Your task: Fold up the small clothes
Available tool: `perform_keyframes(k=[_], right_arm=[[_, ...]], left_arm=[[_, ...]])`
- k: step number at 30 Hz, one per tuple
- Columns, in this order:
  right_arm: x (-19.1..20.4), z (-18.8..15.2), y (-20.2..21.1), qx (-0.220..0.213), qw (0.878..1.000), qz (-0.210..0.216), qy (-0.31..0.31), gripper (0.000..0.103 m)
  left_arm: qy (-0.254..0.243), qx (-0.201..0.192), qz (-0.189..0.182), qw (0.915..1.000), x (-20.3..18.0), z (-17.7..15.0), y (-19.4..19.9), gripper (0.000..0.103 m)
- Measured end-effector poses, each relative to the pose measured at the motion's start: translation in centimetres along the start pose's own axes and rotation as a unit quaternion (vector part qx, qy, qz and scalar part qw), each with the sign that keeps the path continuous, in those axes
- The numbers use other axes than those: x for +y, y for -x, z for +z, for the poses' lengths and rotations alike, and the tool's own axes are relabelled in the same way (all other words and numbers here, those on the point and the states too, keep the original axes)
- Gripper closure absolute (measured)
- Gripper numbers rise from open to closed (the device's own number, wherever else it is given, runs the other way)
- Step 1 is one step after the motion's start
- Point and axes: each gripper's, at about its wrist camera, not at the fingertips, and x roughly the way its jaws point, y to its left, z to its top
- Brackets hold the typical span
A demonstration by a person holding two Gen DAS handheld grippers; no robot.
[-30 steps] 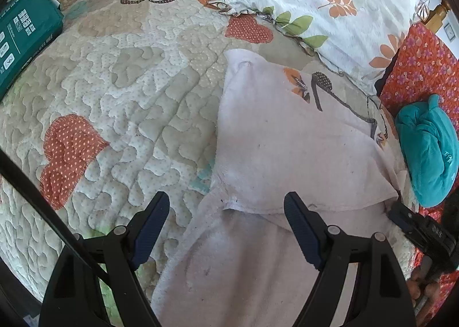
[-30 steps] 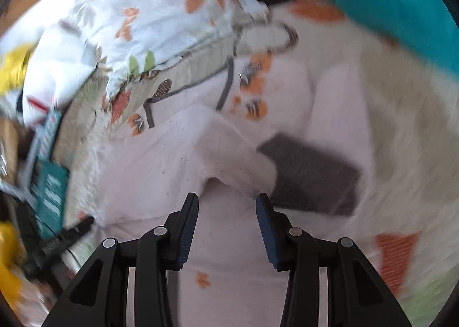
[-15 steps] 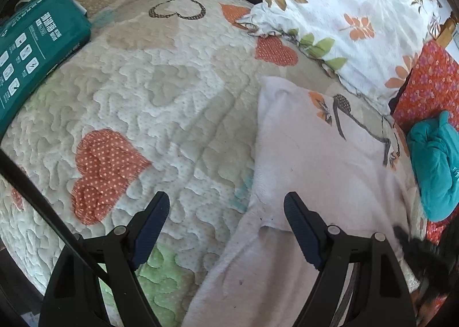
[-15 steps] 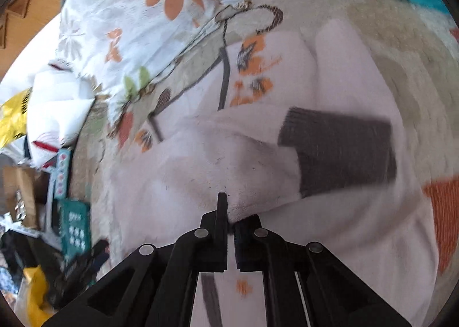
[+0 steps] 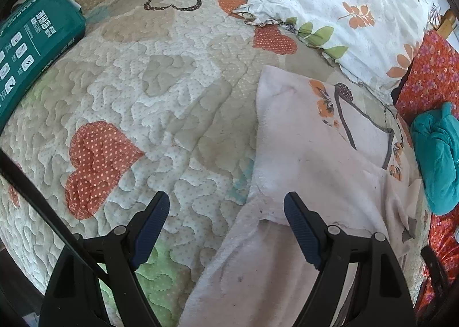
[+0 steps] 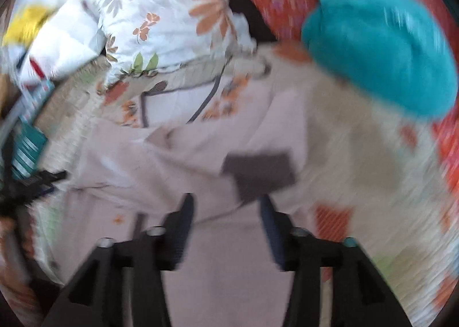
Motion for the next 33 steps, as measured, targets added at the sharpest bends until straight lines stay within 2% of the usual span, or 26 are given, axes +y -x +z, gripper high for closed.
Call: perform_keyframes(k=[3, 7, 8, 9, 10, 14, 16, 17, 19, 21, 23, 26, 29, 30, 32, 33], right_arm=[[0.8, 0.8, -2.0, 0.0, 0.996, -0.048, 0.072, 0.044], [1.8, 1.5, -6.4, 0.036, 0.989, -0.068, 0.13, 0.046], [1.8, 1.6, -6.9, 0.038, 0.988, -0.07, 0.134, 0.053], [1.8, 2.1, -7.6, 0.046, 0.988, -0.068, 0.131, 0.087], [1.4, 2.6, -8.3, 0.06, 0.99, -0.061, 0.113, 0.099], [-1.5, 5.6, -9.9, 0.057, 0.995, -0.073, 0.025, 0.099], [-3.6, 7.0, -11.2, 0.075, 0.994, -0.072, -0.025, 0.096], [-4.6, 7.5, -11.8, 0.086, 0.993, -0.064, -0.046, 0.09], [-5.6, 7.9, -11.7, 0.087, 0.992, -0.066, -0.068, 0.07], [-5.8, 7.9, -10.4, 0.072, 0.992, -0.084, -0.066, 0.06], [-5.5, 7.4, -8.4, 0.043, 0.991, -0.116, -0.045, 0.059], [-5.3, 6.1, -6.4, 0.026, 0.994, -0.104, -0.027, 0.058], [-5.5, 4.9, -6.3, 0.037, 0.996, -0.071, -0.036, 0.054], [-5.5, 4.5, -6.8, 0.047, 0.996, -0.066, -0.038, 0.048], [-5.4, 3.7, -8.2, 0.067, 0.995, -0.063, -0.039, 0.048], [-5.1, 3.3, -9.0, 0.079, 0.995, -0.056, -0.037, 0.068]], left_arm=[[-0.01, 0.001, 0.005, 0.9999, -0.4, -0.1, -0.2, 0.022], [-0.01, 0.003, 0.007, 0.9999, -0.2, 0.0, -0.3, 0.022], [-0.007, 0.003, 0.007, 0.9999, -0.1, 0.1, -0.3, 0.022], [-0.004, 0.002, 0.006, 1.0, -0.1, 0.2, -0.3, 0.022], [-0.003, 0.002, 0.006, 1.0, 0.0, 0.3, -0.3, 0.022], [-0.003, 0.0, 0.006, 1.0, -0.2, 0.6, -0.5, 0.022], [-0.004, 0.004, 0.006, 1.0, -0.2, 0.7, -0.7, 0.022], [-0.005, 0.006, 0.007, 0.9999, -0.3, 0.8, -0.8, 0.022], [-0.005, 0.007, 0.009, 0.9999, -0.2, 0.8, -0.9, 0.022], [-0.004, 0.007, 0.009, 0.9999, -0.1, 0.8, -0.9, 0.022], [0.001, 0.007, 0.01, 0.9999, 0.2, 0.8, -0.9, 0.022], [0.003, 0.008, 0.008, 0.9999, 0.2, 0.7, -1.0, 0.022], [0.0, 0.008, 0.007, 0.9999, 0.0, 0.5, -0.9, 0.022], [-0.002, 0.008, 0.007, 0.9999, -0.1, 0.5, -0.9, 0.022], [-0.007, 0.008, 0.008, 0.9999, -0.1, 0.4, -0.9, 0.022], [-0.008, 0.007, 0.01, 0.9999, -0.1, 0.4, -0.9, 0.022]])
